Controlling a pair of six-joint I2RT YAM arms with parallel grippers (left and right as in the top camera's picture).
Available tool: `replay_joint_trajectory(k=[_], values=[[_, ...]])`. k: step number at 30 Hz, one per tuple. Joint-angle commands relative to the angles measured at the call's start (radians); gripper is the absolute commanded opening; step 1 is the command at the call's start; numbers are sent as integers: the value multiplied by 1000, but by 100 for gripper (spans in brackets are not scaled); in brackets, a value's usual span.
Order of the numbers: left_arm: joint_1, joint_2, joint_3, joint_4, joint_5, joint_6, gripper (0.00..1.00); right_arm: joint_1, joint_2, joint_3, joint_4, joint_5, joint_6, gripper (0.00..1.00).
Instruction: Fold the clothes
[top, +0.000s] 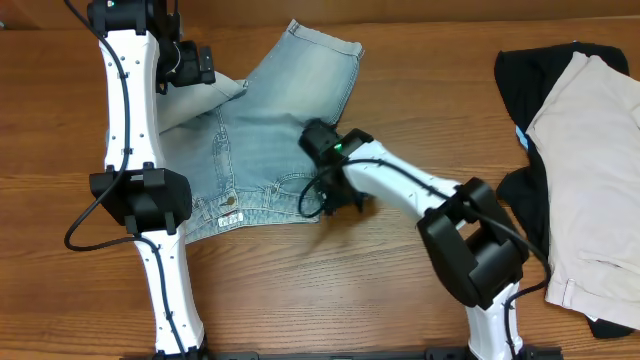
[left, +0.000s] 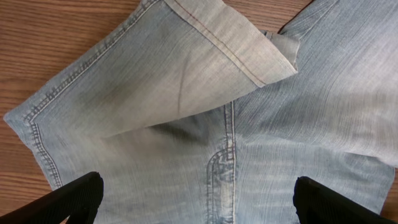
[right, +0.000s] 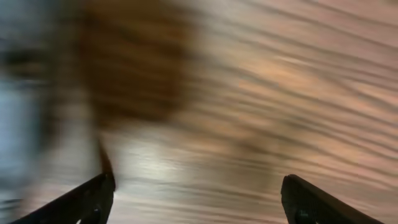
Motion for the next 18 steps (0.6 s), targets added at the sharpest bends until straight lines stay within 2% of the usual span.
replay_joint_trajectory(k=[1,6,10,14,18], values=[[6,-33,23,0,-10,23,100,-121,44,-18,-45,-23,102,90],[6,-33,23,0,-9,35,100,-294,41,-18,-115,-101,88,90],[6,-33,23,0,-3,48,100,-371,18,-12,-106,-299,-91,91],[6,-33,23,2,-2,48,100,-364,-30,6,-83,-545,-241,90],[6,-33,23,1,-2,48,100,-295,-67,9,-32,-622,-252,85]])
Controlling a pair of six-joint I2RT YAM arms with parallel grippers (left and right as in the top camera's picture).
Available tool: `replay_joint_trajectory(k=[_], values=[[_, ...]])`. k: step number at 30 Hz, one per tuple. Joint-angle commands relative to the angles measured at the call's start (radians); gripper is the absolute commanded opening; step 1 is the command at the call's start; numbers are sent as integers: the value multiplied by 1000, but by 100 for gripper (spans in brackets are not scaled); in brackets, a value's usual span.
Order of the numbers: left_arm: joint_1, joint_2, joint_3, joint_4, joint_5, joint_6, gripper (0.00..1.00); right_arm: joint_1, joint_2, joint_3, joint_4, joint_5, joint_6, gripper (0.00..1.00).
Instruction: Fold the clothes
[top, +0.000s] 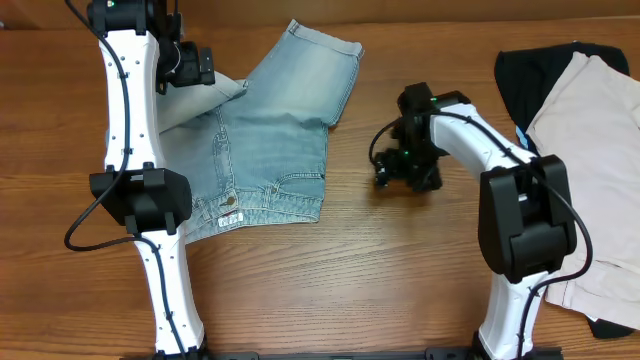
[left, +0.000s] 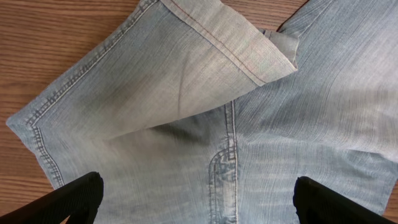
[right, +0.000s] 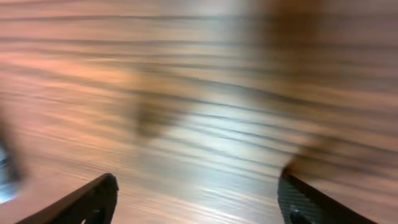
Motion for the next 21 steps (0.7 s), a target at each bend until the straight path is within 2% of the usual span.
replay_joint_trajectory(k=[1,7,9,12,16,21], values=[[6,-33,23,2,-3,23,100,88,-61,11,33,-151,-72,85],[6,-33,23,4,-3,23,100,250,-61,12,115,-44,-37,86],[6,-33,23,3,-3,23,100,297,-61,12,138,-19,11,86],[6,-33,23,-2,-3,23,100,341,-61,12,184,-18,156,84],[6,-33,23,-8,-3,23,100,355,-53,11,226,-39,304,73],[6,-33,23,-22,-3,23,100,364,-4,10,256,-36,385,62]])
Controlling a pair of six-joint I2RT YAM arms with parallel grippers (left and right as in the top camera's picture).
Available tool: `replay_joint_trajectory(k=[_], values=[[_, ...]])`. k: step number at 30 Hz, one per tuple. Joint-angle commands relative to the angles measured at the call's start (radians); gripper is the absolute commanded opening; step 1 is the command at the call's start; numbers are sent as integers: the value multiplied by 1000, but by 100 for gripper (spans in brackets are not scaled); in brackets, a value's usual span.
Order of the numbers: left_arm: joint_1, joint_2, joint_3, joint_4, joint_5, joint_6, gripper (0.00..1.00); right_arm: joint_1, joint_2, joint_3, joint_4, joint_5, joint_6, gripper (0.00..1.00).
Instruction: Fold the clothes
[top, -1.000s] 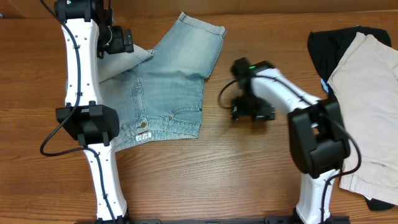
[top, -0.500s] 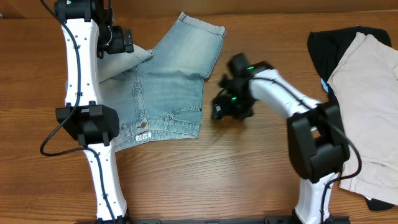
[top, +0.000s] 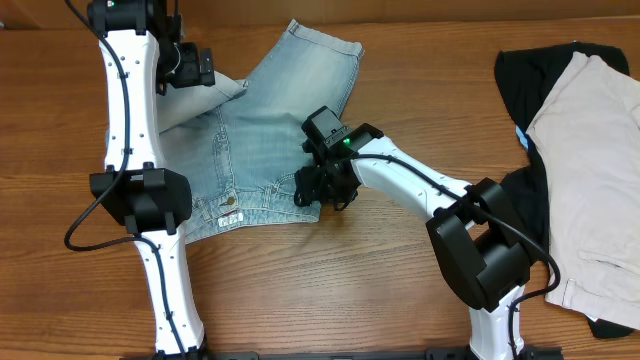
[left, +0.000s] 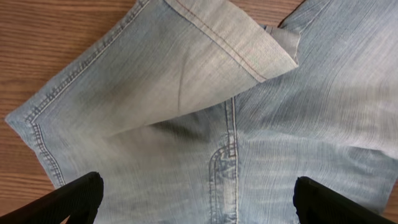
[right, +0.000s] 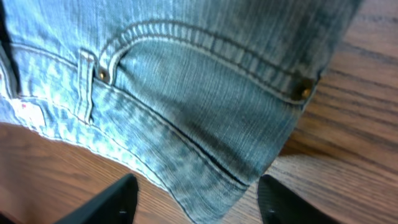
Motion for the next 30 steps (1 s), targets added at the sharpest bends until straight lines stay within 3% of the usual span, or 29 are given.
replay_joint_trajectory(k=[1,10,13,18,21,27,30], values=[[6,-33,23,-11,-3,23,100,4,29,10,4,2,110,62],[6,-33,23,-20,-3,23,100,4,57,9,-32,25,186,61],[6,-33,23,-20,-3,23,100,4,57,9,-31,25,186,44],[7,-33,23,-8,-3,23,100,27,57,9,-20,21,180,29],[7,-33,23,-9,-3,23,100,36,57,10,-13,21,176,4],[9,-33,23,-13,11,24,100,-42,7,43,-146,30,62,4],[8,-33,23,-23,108,76,100,-126,-52,55,-254,48,0,4]])
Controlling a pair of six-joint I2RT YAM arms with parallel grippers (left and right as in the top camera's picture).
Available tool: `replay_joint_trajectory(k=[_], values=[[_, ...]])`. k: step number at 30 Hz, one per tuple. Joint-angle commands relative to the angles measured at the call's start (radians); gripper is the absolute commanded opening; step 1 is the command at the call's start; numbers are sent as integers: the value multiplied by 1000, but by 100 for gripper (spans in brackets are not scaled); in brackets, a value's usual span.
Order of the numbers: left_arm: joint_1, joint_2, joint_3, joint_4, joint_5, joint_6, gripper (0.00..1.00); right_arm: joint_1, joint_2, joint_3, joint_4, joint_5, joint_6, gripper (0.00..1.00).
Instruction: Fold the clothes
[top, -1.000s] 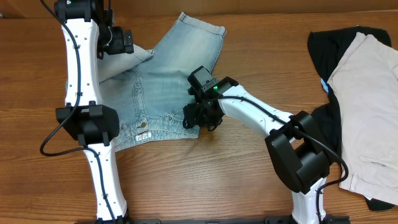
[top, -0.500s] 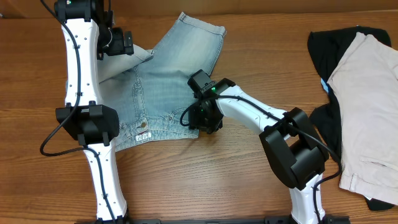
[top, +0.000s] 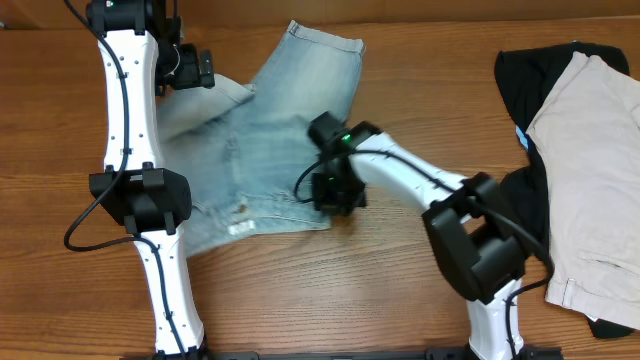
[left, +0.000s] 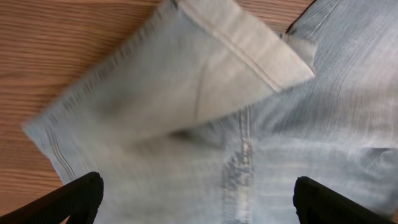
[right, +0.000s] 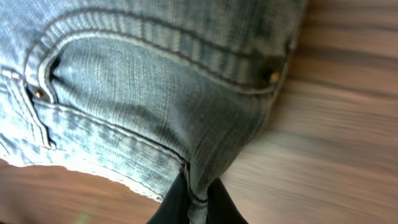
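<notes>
Light blue denim shorts lie on the wooden table, with one leg hem folded over. My right gripper is shut on the waistband's right corner, and denim is pinched between its dark fingers. In the overhead view the right gripper sits at that front corner. The left gripper hangs open above the folded leg at the back left, touching nothing, and the overhead view shows the left gripper there. The shorts look blurred.
A pile of other clothes lies at the right edge: a black garment under a beige one. Bare wooden table lies between the shorts and the pile. Both arm bases stand at the front edge.
The right gripper was open over the waistband's right corner and is now shut on it. The shorts have shifted a little to the right and toward the front. The left gripper has not moved.
The right gripper was open at the waistband's right corner, then over bare table to the right of the shorts. It then stood open over that corner again and now grips it. The left gripper stayed open above the folded leg throughout.
</notes>
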Motion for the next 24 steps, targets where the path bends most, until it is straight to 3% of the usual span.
replay_joint_trajectory(k=[1,9,15,18,19,21,24], values=[[2,-33,23,-8,130,87,100,-121,-111,30,-87,33,-119,4],[-45,-33,23,-3,340,226,100,-484,-233,30,-328,338,-171,6],[-137,-33,21,18,355,305,100,-745,-231,29,-286,238,-273,9],[-200,-33,10,15,356,351,100,-810,-231,29,-283,152,-335,42],[-230,-33,-5,7,359,388,100,-831,-231,29,-283,121,-362,66],[-268,-33,-29,-13,378,456,100,-844,-231,29,-283,106,-381,79],[-322,-33,-92,-28,380,511,100,-846,-231,29,-285,105,-401,83]])
